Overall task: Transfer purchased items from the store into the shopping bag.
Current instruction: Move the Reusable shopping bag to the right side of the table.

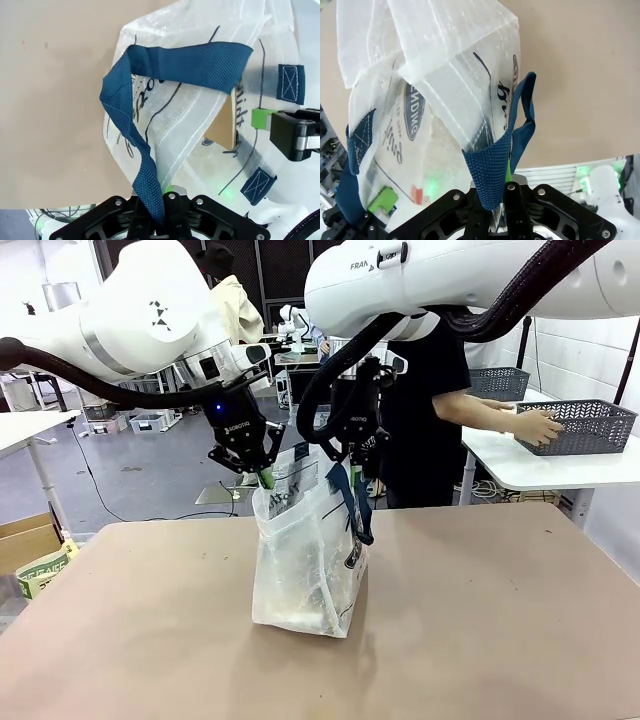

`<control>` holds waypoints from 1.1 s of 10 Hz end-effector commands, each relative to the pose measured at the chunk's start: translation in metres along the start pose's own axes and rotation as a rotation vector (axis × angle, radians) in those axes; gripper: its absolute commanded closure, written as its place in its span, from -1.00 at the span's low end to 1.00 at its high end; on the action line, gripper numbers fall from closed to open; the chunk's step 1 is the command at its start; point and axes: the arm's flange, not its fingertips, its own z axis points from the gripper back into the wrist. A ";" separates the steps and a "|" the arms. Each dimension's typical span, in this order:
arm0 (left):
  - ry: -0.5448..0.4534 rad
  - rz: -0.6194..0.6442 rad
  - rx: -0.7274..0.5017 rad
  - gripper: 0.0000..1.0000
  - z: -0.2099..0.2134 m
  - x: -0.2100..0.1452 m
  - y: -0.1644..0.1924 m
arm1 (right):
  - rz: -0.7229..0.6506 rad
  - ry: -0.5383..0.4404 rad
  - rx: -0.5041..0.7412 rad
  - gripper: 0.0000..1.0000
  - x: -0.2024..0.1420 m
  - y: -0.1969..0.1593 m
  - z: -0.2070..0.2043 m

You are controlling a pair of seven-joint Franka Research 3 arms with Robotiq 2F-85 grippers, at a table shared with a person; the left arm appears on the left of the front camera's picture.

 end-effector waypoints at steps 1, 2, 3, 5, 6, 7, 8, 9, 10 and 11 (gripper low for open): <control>0.023 0.028 -0.037 1.00 0.002 -0.007 -0.009 | 0.020 -0.028 -0.007 1.00 0.008 0.006 0.003; 0.032 0.025 -0.046 1.00 0.000 -0.008 -0.014 | 0.022 -0.024 -0.008 1.00 0.010 0.009 0.003; 0.038 0.029 -0.052 1.00 -0.002 -0.007 -0.018 | 0.029 -0.024 -0.002 1.00 0.013 0.011 0.004; 0.040 0.053 -0.073 1.00 -0.003 -0.007 -0.020 | 0.026 -0.024 0.007 1.00 0.017 0.015 0.004; 0.047 0.060 -0.094 1.00 -0.004 -0.008 -0.021 | 0.027 -0.023 0.013 1.00 0.019 0.016 0.003; 0.047 0.069 -0.113 1.00 -0.005 -0.007 -0.022 | 0.032 -0.024 0.018 1.00 0.022 0.018 0.003; 0.043 0.079 -0.124 1.00 -0.005 -0.006 -0.022 | 0.036 -0.021 0.027 1.00 0.024 0.021 0.002; 0.043 0.079 -0.137 1.00 -0.005 -0.006 -0.024 | 0.039 -0.020 0.026 1.00 0.026 0.025 0.001; 0.051 0.043 -0.086 1.00 -0.008 -0.007 -0.017 | 0.027 -0.020 0.007 1.00 0.025 0.023 0.002; 0.051 0.043 -0.086 1.00 -0.008 -0.007 -0.017 | 0.017 -0.012 0.023 1.00 0.020 0.019 -0.001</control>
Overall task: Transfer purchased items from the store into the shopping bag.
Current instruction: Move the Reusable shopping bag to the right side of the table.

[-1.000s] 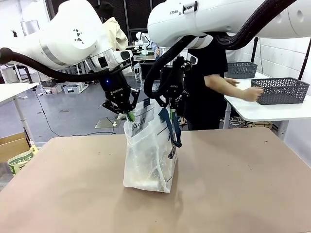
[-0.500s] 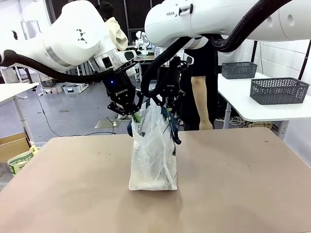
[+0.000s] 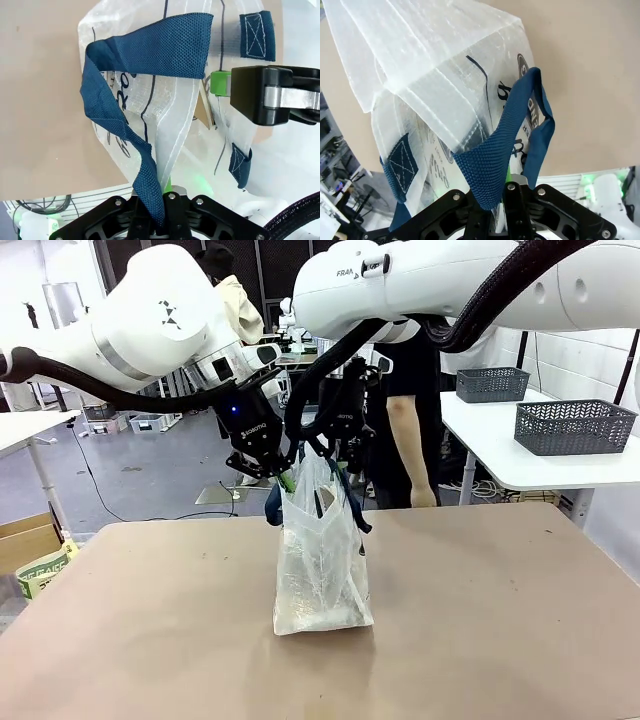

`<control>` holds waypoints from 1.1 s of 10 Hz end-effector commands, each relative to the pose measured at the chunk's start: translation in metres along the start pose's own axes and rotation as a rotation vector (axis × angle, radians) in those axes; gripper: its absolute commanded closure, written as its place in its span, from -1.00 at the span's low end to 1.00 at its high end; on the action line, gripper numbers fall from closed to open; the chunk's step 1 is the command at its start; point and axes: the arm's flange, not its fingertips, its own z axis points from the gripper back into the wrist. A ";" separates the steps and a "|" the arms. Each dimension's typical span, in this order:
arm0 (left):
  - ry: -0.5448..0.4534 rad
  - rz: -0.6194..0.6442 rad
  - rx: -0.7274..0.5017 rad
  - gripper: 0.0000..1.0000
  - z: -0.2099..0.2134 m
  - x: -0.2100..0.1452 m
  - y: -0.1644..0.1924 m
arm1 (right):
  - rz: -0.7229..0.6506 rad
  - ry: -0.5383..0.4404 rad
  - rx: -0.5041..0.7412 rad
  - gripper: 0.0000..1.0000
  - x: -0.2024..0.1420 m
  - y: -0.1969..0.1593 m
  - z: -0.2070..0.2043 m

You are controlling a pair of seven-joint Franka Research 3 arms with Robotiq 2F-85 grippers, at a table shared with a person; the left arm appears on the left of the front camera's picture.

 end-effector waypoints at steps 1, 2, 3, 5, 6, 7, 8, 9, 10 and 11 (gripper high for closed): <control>-0.006 -0.006 0.010 1.00 0.002 -0.001 0.000 | -0.001 -0.001 0.000 1.00 -0.001 -0.002 0.001; 0.000 0.000 0.000 1.00 0.000 0.000 0.000 | -0.001 -0.001 0.000 1.00 -0.001 -0.002 0.001; -0.021 -0.014 0.028 1.00 -0.004 0.002 -0.007 | 0.000 0.000 0.000 1.00 0.000 0.000 0.000; -0.046 -0.026 0.012 1.00 -0.009 0.004 -0.020 | -0.010 -0.008 0.015 1.00 0.000 0.005 -0.002; -0.057 -0.035 0.005 1.00 -0.012 0.004 -0.024 | -0.014 -0.014 0.027 1.00 -0.001 0.006 -0.003; -0.065 -0.047 -0.006 1.00 -0.013 0.005 -0.027 | -0.028 -0.014 0.041 1.00 0.000 0.007 -0.003; -0.064 -0.053 -0.008 1.00 -0.012 0.005 -0.029 | -0.038 -0.005 0.041 1.00 0.000 0.009 -0.004; -0.059 -0.061 -0.008 1.00 -0.013 0.005 -0.030 | -0.045 -0.003 0.041 1.00 0.001 0.012 -0.005; -0.055 -0.066 -0.004 1.00 -0.014 0.005 -0.031 | -0.049 0.000 0.042 1.00 0.002 0.013 -0.006; -0.056 -0.065 -0.013 1.00 -0.013 0.006 -0.031 | -0.050 0.002 0.038 1.00 0.002 0.015 -0.007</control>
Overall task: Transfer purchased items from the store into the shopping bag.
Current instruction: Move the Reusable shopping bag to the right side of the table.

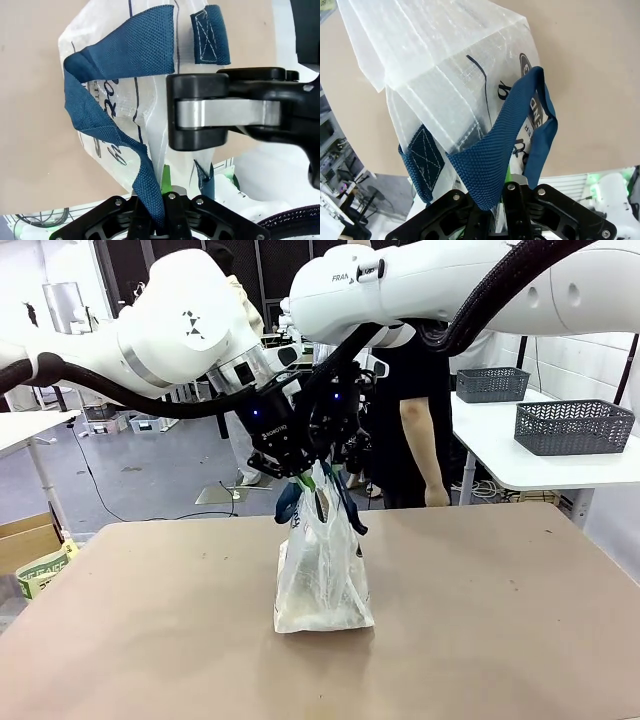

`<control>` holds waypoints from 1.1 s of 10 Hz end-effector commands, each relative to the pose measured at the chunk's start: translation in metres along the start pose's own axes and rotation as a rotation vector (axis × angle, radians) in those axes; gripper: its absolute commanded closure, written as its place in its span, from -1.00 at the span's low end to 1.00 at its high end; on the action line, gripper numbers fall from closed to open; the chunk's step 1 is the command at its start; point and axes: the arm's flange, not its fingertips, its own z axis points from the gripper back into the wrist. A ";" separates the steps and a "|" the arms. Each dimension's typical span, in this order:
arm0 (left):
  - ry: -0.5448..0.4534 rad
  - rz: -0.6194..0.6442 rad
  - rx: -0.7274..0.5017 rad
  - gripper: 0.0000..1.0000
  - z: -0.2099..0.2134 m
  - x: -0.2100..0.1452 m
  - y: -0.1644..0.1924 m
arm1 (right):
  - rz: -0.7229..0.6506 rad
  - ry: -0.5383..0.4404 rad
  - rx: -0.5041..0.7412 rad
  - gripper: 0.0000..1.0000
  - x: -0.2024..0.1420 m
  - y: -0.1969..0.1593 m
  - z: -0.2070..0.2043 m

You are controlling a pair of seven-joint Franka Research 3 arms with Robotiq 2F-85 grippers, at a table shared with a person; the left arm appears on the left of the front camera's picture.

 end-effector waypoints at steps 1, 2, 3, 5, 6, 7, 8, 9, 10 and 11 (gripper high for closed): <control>-0.030 -0.024 -0.015 0.95 0.004 0.002 -0.006 | -0.030 0.002 0.024 1.00 0.002 0.007 -0.001; -0.043 -0.027 -0.031 0.55 0.006 0.002 -0.006 | -0.030 0.003 0.023 1.00 0.003 0.007 -0.001; -0.055 -0.035 -0.044 0.15 0.009 0.000 -0.008 | -0.032 0.004 0.024 1.00 0.003 0.008 -0.001; -0.079 -0.064 -0.080 -0.64 0.009 -0.003 -0.010 | -0.032 0.008 0.026 1.00 0.004 0.008 -0.001; -0.077 -0.073 -0.101 -1.00 0.008 -0.004 -0.011 | -0.034 0.009 0.028 1.00 0.004 0.008 0.000; -0.081 -0.086 -0.114 -1.00 0.008 -0.004 -0.012 | -0.035 0.011 0.028 1.00 0.005 0.008 0.000; -0.074 -0.097 -0.122 -1.00 0.006 -0.003 -0.013 | -0.035 0.011 0.027 1.00 0.004 0.009 0.000; -0.072 -0.103 -0.128 -1.00 0.003 -0.003 -0.013 | -0.034 0.011 0.027 1.00 0.005 0.009 0.000; -0.077 -0.112 -0.134 -1.00 0.003 -0.003 -0.015 | -0.036 0.013 0.026 1.00 0.005 0.009 0.000; -0.084 -0.120 -0.137 -1.00 0.004 -0.002 -0.015 | -0.036 0.014 0.024 1.00 0.005 0.009 0.000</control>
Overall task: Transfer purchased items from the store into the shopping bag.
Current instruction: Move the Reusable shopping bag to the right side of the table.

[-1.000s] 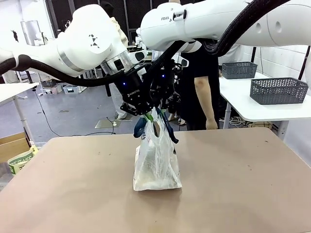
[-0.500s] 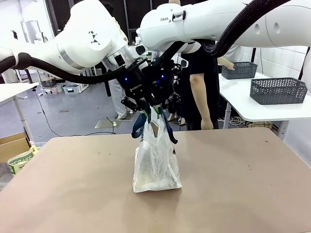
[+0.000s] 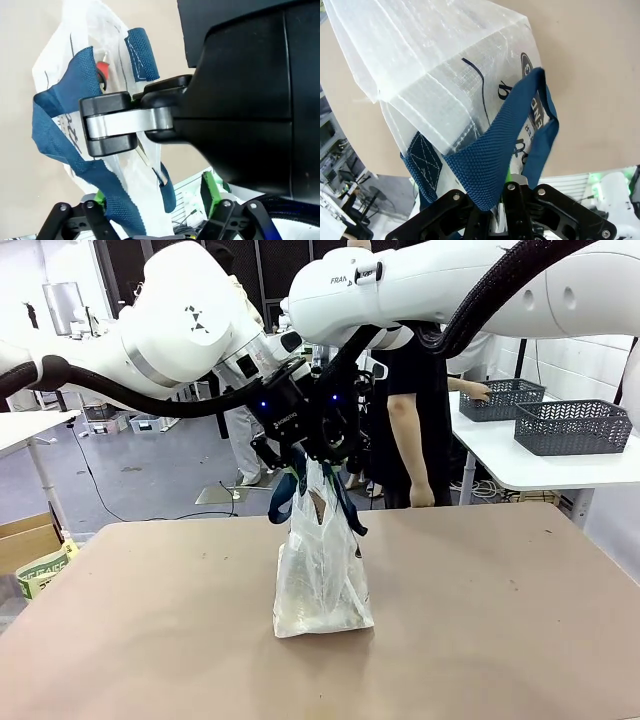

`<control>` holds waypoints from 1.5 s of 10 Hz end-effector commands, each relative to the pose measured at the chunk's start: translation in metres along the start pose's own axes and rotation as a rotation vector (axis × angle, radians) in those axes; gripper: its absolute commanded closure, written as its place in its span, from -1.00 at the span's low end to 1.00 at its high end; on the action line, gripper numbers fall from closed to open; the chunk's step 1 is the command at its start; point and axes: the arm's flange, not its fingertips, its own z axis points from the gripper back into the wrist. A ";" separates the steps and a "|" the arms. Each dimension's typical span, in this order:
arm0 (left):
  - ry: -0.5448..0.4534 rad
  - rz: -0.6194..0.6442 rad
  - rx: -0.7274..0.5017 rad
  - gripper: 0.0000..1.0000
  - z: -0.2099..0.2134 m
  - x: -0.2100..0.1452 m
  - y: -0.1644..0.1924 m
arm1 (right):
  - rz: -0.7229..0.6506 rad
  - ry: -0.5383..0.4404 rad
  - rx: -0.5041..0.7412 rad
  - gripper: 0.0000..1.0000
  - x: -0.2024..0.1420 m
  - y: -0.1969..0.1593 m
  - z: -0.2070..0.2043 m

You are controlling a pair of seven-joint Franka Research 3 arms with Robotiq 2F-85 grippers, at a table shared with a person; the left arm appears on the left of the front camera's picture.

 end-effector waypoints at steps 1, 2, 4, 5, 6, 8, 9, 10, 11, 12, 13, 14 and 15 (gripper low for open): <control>-0.005 -0.024 -0.036 -1.00 -0.006 -0.004 0.002 | -0.025 0.011 0.020 1.00 0.003 0.009 0.002; 0.011 -0.028 -0.034 -1.00 -0.010 -0.005 0.002 | -0.023 0.015 0.021 1.00 0.003 0.010 0.000; 0.028 -0.039 -0.019 -1.00 -0.017 -0.005 0.000 | -0.021 0.017 0.035 1.00 0.005 0.011 -0.003; 0.033 -0.039 -0.012 -1.00 -0.020 -0.005 -0.001 | -0.022 0.021 0.039 1.00 0.006 0.011 -0.004; 0.037 -0.039 0.001 -1.00 -0.022 -0.005 -0.001 | -0.022 0.025 0.040 1.00 0.006 0.011 -0.005; 0.065 -0.036 0.076 -1.00 -0.029 -0.007 -0.003 | -0.023 0.028 0.043 1.00 0.006 0.011 -0.006; 0.091 -0.043 0.106 -1.00 -0.033 -0.008 -0.004 | -0.022 0.029 0.045 1.00 0.006 0.011 -0.006; 0.110 -0.052 0.116 -1.00 -0.036 -0.009 -0.005 | -0.022 0.029 0.046 1.00 0.006 0.011 -0.006; 0.115 -0.054 0.143 -1.00 -0.037 -0.010 -0.005 | -0.021 0.029 0.046 1.00 0.007 0.011 -0.006; 0.101 -0.057 0.170 -0.95 -0.037 -0.011 -0.006 | -0.020 0.030 0.046 1.00 0.006 0.012 -0.006; 0.092 -0.058 0.178 -0.56 -0.035 -0.013 -0.007 | -0.021 0.028 0.045 1.00 0.007 0.011 -0.006; 0.087 -0.059 0.180 -0.17 -0.034 -0.013 -0.007 | -0.022 0.029 0.046 1.00 0.007 0.011 -0.006; 0.090 -0.061 0.183 0.22 -0.035 -0.013 -0.007 | -0.023 0.029 0.045 1.00 0.007 0.011 -0.006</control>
